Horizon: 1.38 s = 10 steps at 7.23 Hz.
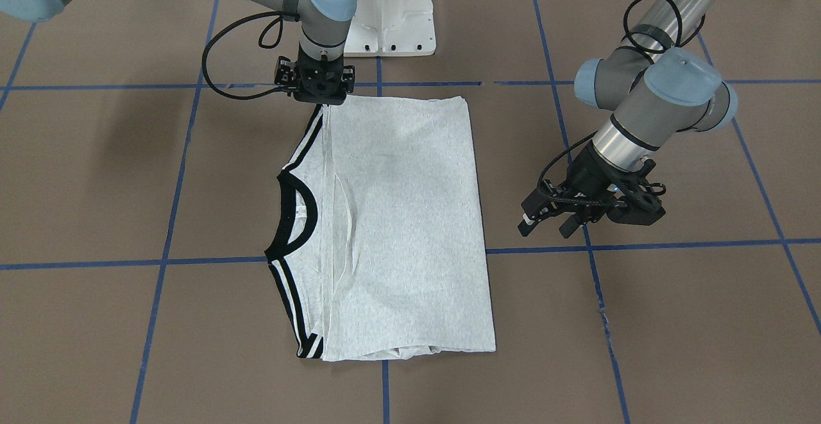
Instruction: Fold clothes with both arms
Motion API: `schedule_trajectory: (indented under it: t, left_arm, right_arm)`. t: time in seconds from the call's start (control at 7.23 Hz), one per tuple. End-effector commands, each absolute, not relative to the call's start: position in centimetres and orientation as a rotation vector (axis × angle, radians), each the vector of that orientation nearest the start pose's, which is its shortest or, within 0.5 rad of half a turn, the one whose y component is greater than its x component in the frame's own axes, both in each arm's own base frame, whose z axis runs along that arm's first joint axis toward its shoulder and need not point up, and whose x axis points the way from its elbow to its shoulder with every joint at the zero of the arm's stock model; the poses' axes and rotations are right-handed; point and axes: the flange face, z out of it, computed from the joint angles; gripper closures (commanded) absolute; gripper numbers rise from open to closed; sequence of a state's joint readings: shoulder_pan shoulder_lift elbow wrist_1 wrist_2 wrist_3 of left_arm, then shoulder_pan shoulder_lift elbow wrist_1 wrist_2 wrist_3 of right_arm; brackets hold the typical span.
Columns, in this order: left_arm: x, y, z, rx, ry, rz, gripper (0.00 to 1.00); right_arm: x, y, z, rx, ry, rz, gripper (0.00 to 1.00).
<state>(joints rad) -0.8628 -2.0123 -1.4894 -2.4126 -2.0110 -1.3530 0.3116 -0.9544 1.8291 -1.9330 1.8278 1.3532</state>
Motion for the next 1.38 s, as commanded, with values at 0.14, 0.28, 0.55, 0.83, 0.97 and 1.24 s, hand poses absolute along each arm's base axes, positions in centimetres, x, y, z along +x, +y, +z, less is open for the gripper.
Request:
schedule_trajectory:
  t: [0.14,0.28,0.55,0.83,0.97,1.24]
  left_arm:
    - [36.4,-56.6,35.0,0.276,1.211,-0.297,0.00]
    - [36.4,-56.6,35.0,0.278,1.210,-0.298,0.00]
    - [36.4,-56.6,34.8,0.281,1.212,-0.300,0.00]
    - [36.2,-56.6,34.5,0.284,1.217,-0.305,0.00]
    - [36.0,-56.4,33.8,0.286,1.216,-0.308,0.00]
    - [35.6,-55.8,32.2,0.276,1.201,-0.315,0.00]
  right_arm:
    - [-57.2,-29.3,25.2,-0.182,-0.753,0.454,0.04]
    - [-56.9,-29.5,25.0,-0.192,-0.756,0.562,0.04]
    - [-56.7,-29.6,24.9,-0.232,-0.754,0.762,0.10]
    - [-56.3,-29.1,25.3,-0.270,-0.749,0.847,0.17]
    - [-55.8,-28.7,25.4,-0.290,-0.747,0.892,0.18]
    - [-56.2,-27.7,26.8,-0.268,-0.739,0.923,0.18]
